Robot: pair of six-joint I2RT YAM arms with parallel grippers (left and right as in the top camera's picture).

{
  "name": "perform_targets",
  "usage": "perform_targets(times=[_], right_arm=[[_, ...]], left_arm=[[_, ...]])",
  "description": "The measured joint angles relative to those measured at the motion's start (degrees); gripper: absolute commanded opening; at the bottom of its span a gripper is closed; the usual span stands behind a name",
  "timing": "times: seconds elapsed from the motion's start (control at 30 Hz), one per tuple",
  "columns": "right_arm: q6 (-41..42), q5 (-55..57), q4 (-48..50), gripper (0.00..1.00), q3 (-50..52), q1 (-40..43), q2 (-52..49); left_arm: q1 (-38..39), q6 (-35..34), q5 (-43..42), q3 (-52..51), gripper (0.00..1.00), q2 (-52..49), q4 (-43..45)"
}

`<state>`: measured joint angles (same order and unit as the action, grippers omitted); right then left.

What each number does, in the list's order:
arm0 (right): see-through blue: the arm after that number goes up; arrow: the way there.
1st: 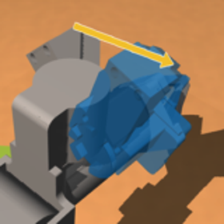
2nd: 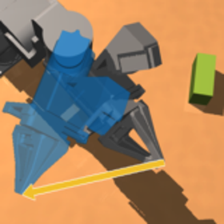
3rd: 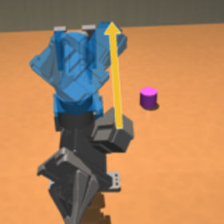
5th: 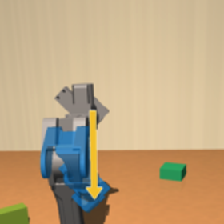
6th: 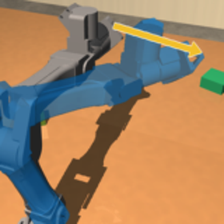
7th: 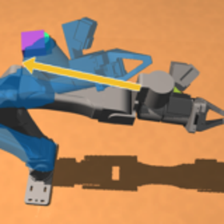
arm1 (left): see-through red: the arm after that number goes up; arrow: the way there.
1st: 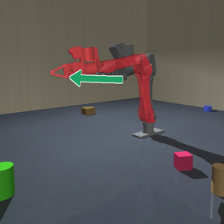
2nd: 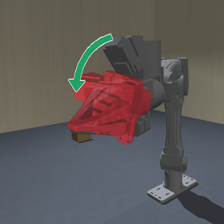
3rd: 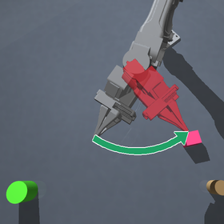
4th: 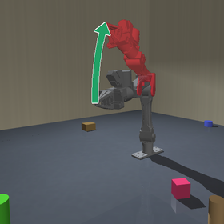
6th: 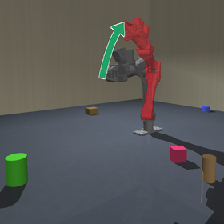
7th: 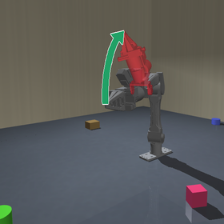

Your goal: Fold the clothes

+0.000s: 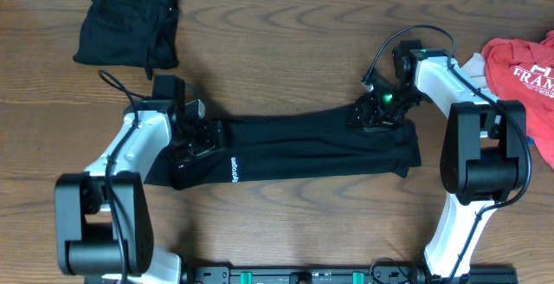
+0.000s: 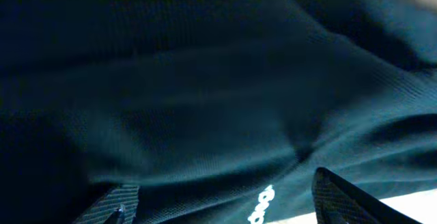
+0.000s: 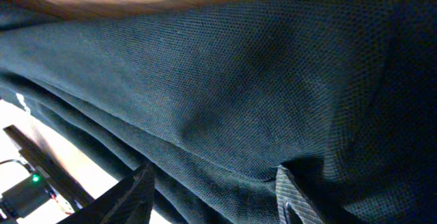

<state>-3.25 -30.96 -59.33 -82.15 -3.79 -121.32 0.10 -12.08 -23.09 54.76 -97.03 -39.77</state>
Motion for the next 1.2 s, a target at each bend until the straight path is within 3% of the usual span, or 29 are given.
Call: perform_targets(times=[0.5, 0.83, 1.2], right_arm=[[7.23, 13.31, -2.73, 0.57, -0.20, -0.72, 1.18], [8.26, 23.12, -7.06, 0.58, -4.35, -0.52, 0.37], [8.50, 26.93, -15.63, 0.61, -15.74, 0.02, -0.04]], left_arm=[[-5.70, 0.17, 1.86, 0.07, 0.82, -1.95, -2.64], [-6.38, 2.05, 5.60, 4.81, 0.82, -1.70, -9.57], [-6.45, 2.89, 6.88, 5.70, 0.88, 8.83, -11.08]])
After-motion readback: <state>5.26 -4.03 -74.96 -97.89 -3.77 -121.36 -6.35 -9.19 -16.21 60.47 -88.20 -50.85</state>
